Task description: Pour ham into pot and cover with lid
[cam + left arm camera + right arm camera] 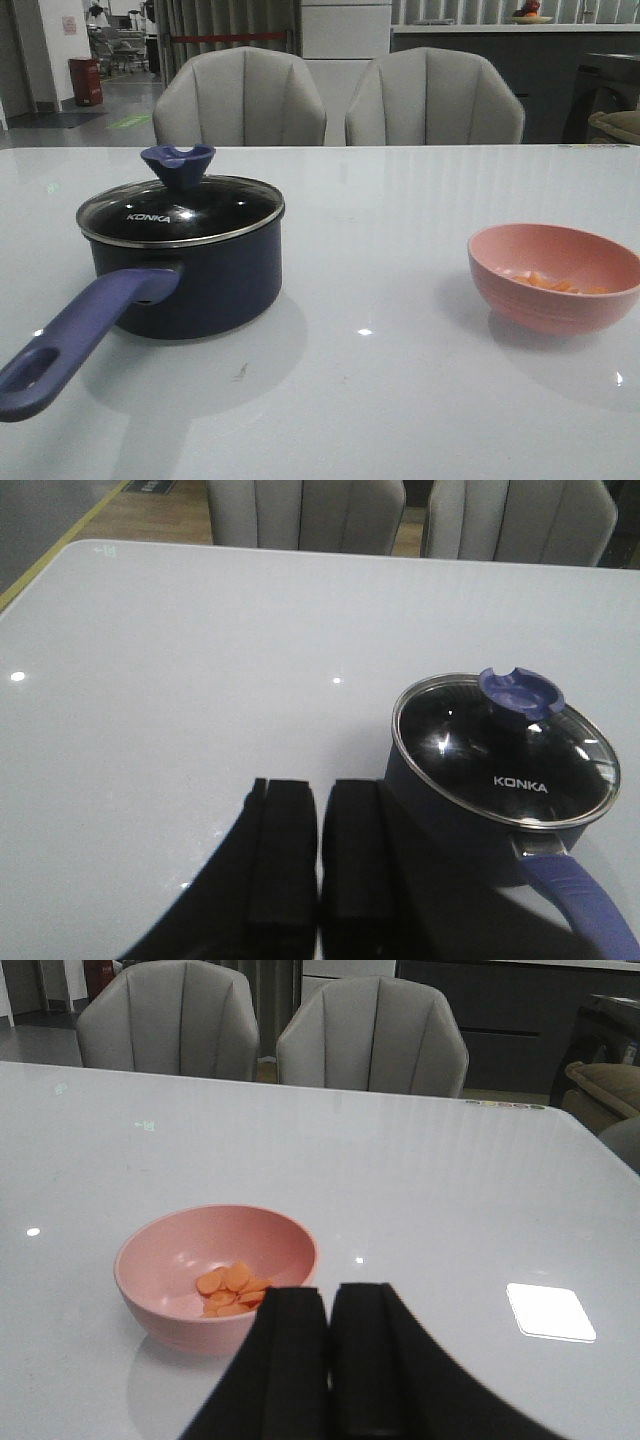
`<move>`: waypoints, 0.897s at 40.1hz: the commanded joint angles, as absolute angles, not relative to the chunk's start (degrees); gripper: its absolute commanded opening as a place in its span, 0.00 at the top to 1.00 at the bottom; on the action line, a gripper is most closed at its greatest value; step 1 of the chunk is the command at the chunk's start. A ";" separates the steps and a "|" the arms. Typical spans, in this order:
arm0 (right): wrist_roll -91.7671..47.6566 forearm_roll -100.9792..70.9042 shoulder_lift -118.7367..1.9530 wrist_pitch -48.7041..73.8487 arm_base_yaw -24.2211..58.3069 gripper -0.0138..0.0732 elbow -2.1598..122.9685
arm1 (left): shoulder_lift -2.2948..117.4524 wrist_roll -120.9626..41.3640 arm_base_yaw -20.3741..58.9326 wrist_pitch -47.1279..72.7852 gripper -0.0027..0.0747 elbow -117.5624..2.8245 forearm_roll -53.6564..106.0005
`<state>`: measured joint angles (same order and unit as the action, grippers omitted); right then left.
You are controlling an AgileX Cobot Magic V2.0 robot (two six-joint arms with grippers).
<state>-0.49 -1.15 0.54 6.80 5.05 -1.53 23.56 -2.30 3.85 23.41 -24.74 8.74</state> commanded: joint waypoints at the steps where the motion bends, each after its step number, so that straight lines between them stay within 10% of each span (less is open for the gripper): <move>1: -0.67 -0.46 1.70 1.91 4.75 0.67 -1.27 | 25.69 -1.74 3.76 19.55 0.82 -26.08 9.38; 7: -0.67 -0.46 1.70 1.91 4.75 0.67 -1.27 | 27.56 -1.74 3.76 19.76 0.73 -26.08 6.43; 19: -0.67 -0.46 1.70 1.91 4.75 0.67 -1.27 | 28.49 -1.74 3.76 20.27 0.22 -26.08 4.68; 36: -0.67 -0.46 1.70 1.91 4.75 0.67 -1.27 | 31.35 -1.74 3.76 18.22 0.21 -29.36 7.10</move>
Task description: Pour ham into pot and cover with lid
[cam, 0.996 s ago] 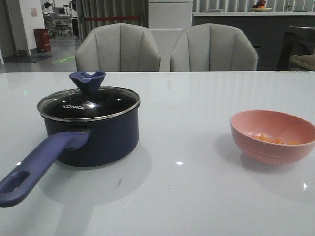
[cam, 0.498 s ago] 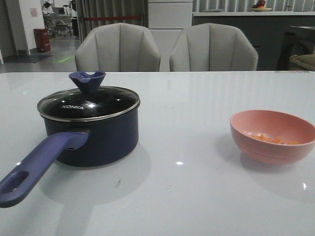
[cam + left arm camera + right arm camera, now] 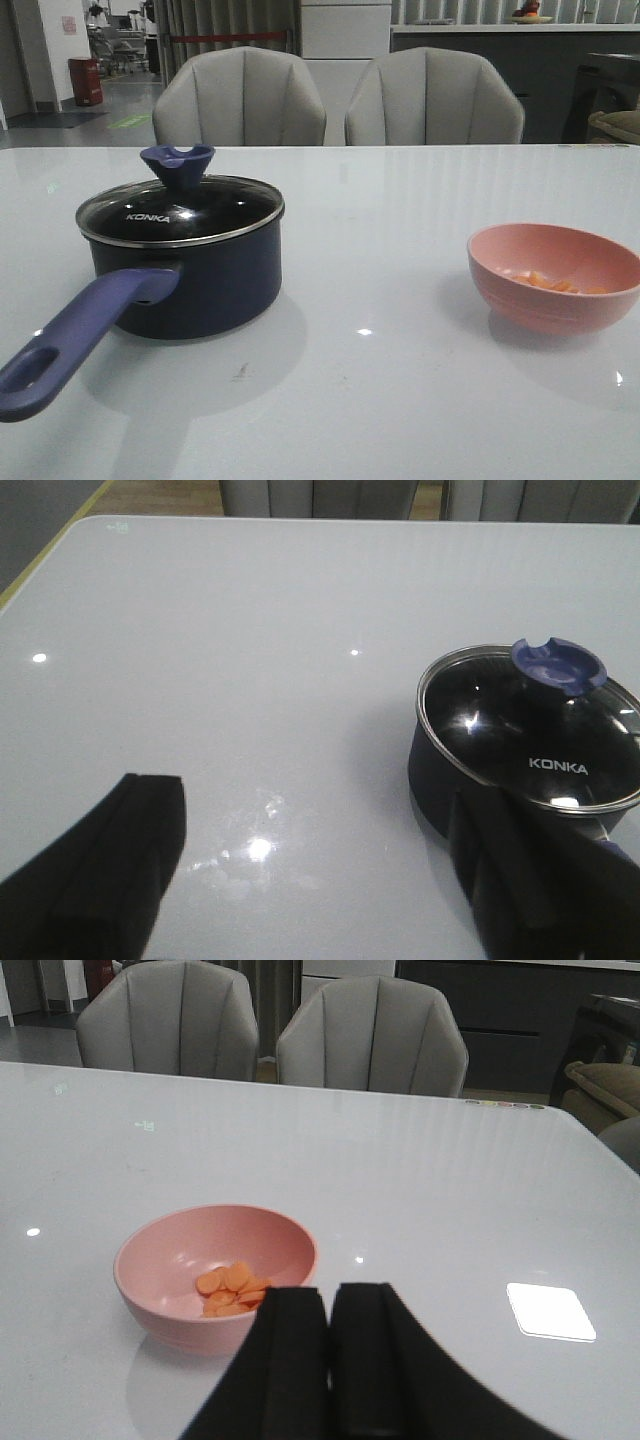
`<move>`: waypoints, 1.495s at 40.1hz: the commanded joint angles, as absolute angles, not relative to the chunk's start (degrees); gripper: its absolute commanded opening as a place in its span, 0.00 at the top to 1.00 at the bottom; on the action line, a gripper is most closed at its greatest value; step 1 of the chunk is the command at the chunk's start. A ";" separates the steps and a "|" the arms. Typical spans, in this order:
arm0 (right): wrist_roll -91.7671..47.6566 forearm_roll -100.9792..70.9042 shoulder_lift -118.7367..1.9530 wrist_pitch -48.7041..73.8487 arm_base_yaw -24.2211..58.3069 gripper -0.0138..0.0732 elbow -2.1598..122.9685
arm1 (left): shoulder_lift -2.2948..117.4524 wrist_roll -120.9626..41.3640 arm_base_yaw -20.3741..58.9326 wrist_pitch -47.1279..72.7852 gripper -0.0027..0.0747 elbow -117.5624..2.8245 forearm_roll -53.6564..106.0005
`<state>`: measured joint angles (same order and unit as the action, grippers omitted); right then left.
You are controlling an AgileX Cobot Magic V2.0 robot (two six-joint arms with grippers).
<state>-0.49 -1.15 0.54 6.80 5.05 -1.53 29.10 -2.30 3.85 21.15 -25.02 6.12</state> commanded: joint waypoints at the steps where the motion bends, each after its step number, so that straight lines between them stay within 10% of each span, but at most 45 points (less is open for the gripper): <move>1: -0.67 -0.46 1.70 1.91 4.75 0.67 -1.27 | 32.40 -1.74 3.76 19.64 0.21 -30.35 7.10; 60: -0.67 -0.46 1.75 1.91 4.75 0.67 -1.27 | 108.63 19.31 27.39 71.43 0.21 -109.41 -3.71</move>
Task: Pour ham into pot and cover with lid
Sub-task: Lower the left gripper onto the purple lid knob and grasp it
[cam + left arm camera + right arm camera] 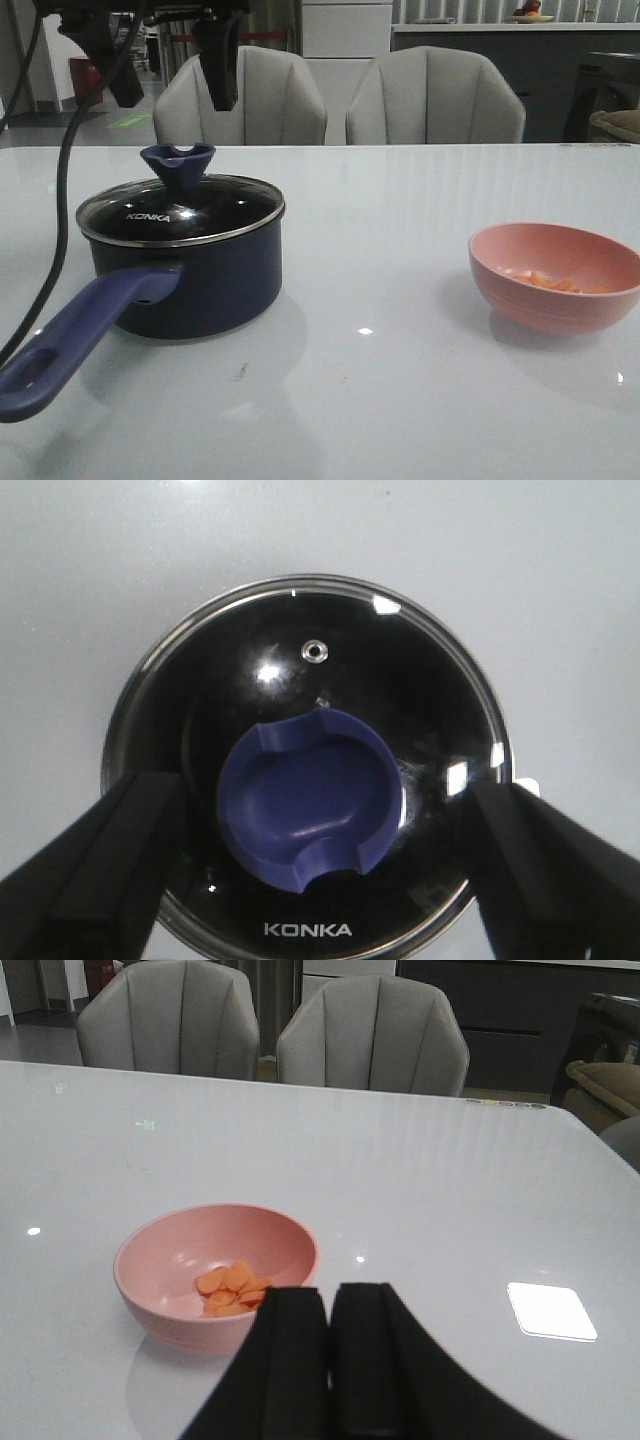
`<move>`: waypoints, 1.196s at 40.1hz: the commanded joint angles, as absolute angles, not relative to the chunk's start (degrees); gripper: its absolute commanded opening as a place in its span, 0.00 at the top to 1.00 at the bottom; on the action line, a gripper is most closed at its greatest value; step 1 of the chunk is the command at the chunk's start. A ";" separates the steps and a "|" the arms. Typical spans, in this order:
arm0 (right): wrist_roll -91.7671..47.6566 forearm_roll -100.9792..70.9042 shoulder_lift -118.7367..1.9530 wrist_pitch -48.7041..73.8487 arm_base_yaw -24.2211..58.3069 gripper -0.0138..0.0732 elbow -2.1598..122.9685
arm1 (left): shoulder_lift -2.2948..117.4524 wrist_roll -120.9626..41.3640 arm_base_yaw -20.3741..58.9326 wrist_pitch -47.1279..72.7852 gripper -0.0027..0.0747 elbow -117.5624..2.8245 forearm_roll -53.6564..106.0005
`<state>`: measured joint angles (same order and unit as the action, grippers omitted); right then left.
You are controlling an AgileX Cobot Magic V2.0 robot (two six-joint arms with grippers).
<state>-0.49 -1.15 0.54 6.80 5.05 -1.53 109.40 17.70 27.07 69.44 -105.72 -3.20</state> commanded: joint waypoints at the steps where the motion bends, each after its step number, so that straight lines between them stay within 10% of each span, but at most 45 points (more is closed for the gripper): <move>1: -0.67 -0.46 1.75 1.91 4.75 0.67 -1.27 | 109.21 19.86 27.39 71.85 0.21 -109.67 -3.71; 48: -0.67 -0.46 1.75 1.91 4.75 0.67 -1.27 | 113.52 23.71 26.58 72.69 0.25 -106.46 -3.71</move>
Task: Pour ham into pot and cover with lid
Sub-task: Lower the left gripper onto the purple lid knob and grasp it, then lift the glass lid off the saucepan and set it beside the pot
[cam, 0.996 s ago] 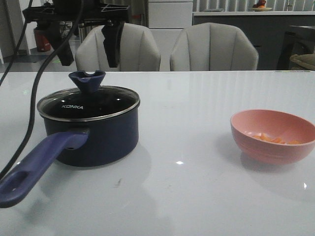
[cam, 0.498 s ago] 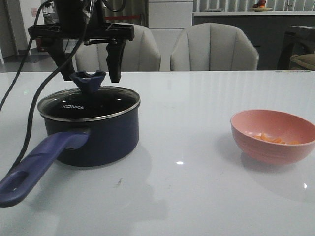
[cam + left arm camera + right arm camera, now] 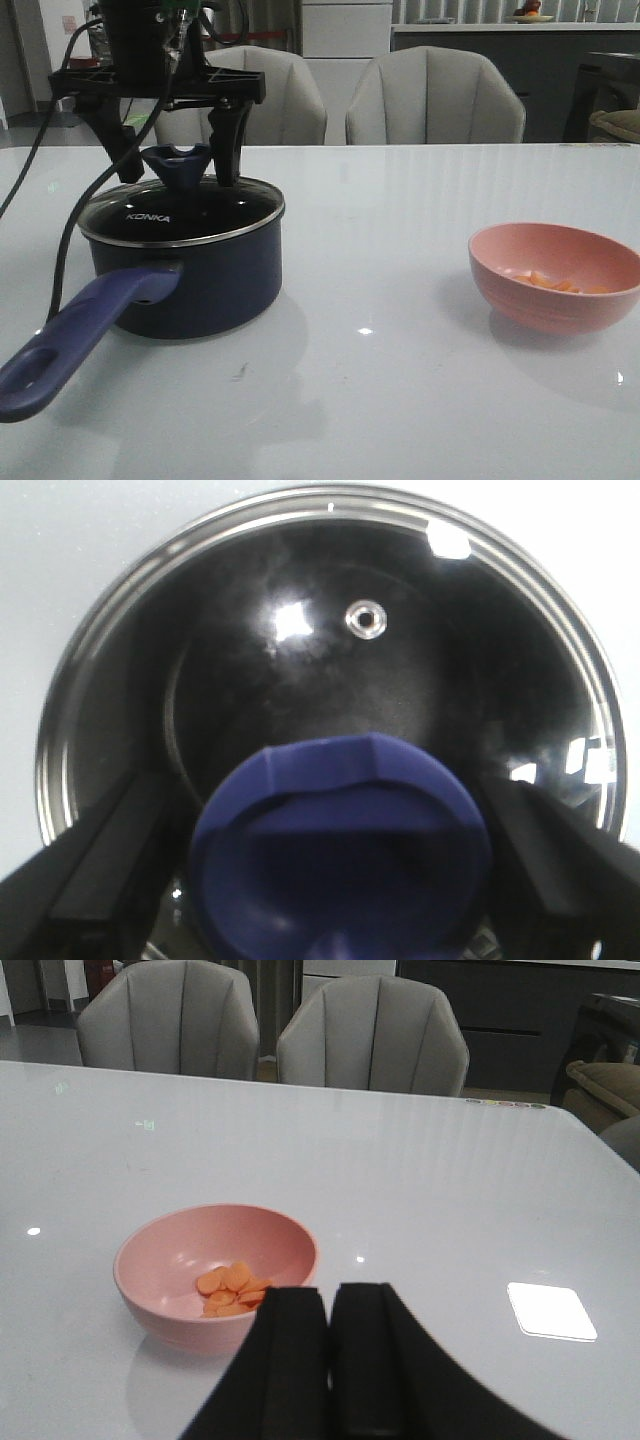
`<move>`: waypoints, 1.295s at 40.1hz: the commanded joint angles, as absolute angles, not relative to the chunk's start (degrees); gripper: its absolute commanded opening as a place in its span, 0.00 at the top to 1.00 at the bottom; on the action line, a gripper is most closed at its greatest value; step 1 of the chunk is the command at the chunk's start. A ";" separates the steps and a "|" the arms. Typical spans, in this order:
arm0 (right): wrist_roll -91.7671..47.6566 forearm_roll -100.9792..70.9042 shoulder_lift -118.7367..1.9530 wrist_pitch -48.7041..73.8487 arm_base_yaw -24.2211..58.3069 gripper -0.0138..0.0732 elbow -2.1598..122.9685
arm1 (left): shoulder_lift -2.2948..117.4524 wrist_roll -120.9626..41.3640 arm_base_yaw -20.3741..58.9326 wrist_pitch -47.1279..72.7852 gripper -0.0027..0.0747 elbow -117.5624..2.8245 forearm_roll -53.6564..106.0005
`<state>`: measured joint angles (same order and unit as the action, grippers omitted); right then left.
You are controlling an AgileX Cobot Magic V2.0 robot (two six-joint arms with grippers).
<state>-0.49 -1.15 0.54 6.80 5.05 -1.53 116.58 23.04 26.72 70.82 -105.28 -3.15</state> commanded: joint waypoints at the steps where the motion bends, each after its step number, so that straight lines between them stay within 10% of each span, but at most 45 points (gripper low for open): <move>1: -0.67 -0.46 1.75 1.91 4.75 0.67 -1.27 | 113.52 23.71 26.58 72.69 0.27 -106.46 -3.71; 11: -0.67 -0.46 1.75 1.91 4.75 0.67 -1.27 | 113.52 23.71 26.58 72.69 0.55 -106.46 -3.71; 52: -0.67 -0.46 1.75 1.91 4.75 0.67 -1.27 | 98.82 15.20 9.60 72.69 0.56 -100.77 -5.90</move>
